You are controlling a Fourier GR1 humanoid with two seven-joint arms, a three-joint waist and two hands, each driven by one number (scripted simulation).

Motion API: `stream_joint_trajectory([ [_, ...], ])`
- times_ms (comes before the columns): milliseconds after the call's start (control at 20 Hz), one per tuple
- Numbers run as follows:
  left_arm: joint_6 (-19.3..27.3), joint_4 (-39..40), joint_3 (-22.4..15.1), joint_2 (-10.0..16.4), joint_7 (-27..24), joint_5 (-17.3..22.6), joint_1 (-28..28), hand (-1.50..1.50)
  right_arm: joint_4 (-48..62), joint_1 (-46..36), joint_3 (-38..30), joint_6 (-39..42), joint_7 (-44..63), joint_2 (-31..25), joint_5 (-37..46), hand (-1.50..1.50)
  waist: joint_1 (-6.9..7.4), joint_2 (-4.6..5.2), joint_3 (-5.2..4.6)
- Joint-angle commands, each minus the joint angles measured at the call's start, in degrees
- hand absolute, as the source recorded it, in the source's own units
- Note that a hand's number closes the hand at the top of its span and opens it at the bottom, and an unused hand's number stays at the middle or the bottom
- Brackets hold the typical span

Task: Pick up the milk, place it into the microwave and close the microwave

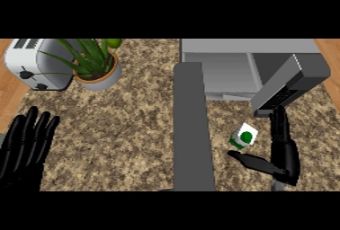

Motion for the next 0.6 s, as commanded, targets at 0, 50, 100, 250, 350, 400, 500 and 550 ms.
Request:
stream_joint_trajectory([
  [0, 0.61, -2.62, -3.29, -1.44, -0.85, -2.69, 2.96, -1.5, 12.46, -4.05, -2.72, 0.25, -8.72, 0.34, -0.57, -1.5, 0.23, 0.03, 0.01],
  [50, -0.85, -1.29, -2.84, -1.39, -2.49, -1.71, 4.62, -1.5, 11.69, -1.19, -2.55, 1.12, -10.14, 0.63, -1.35, -1.5, 0.11, 0.0, 0.0],
  [100, 1.54, -4.63, -2.33, -0.69, 4.69, -1.58, -1.12, -1.5, 16.05, -3.39, -4.78, 3.69, -11.74, -1.15, -3.25, -1.5, 0.06, 0.06, 0.03],
  [250, -0.67, -7.17, 0.1, 0.68, 3.4, 1.46, 3.87, -1.5, 22.57, -7.68, -6.66, 3.6, -14.03, -2.08, -3.55, -1.5, 0.28, 0.03, 0.01],
  [350, -0.74, -0.36, 0.21, -0.59, -1.61, -0.45, 2.08, -1.5, 23.26, -7.81, -5.79, 3.96, -15.09, -1.08, -4.0, -1.5, 0.07, 0.02, -0.01],
  [400, -0.61, -2.7, -0.81, -0.43, -0.13, -1.15, 3.01, -1.5, 27.65, -9.8, -7.8, 6.65, -17.4, -2.02, -6.02, -1.5, 0.21, 0.04, 0.01],
  [500, -2.02, -1.11, -1.02, -0.94, -2.56, -0.36, 5.67, -1.5, 29.55, -10.83, -8.5, 7.1, -17.24, -3.8, -6.07, -1.5, 0.18, 0.02, -0.01],
  [550, -0.55, -5.54, -1.35, -0.51, 2.42, -1.02, 3.85, -1.5, 30.68, -8.79, -7.36, 6.89, -21.8, -1.89, -5.24, -1.5, 0.11, 0.01, 0.0],
])
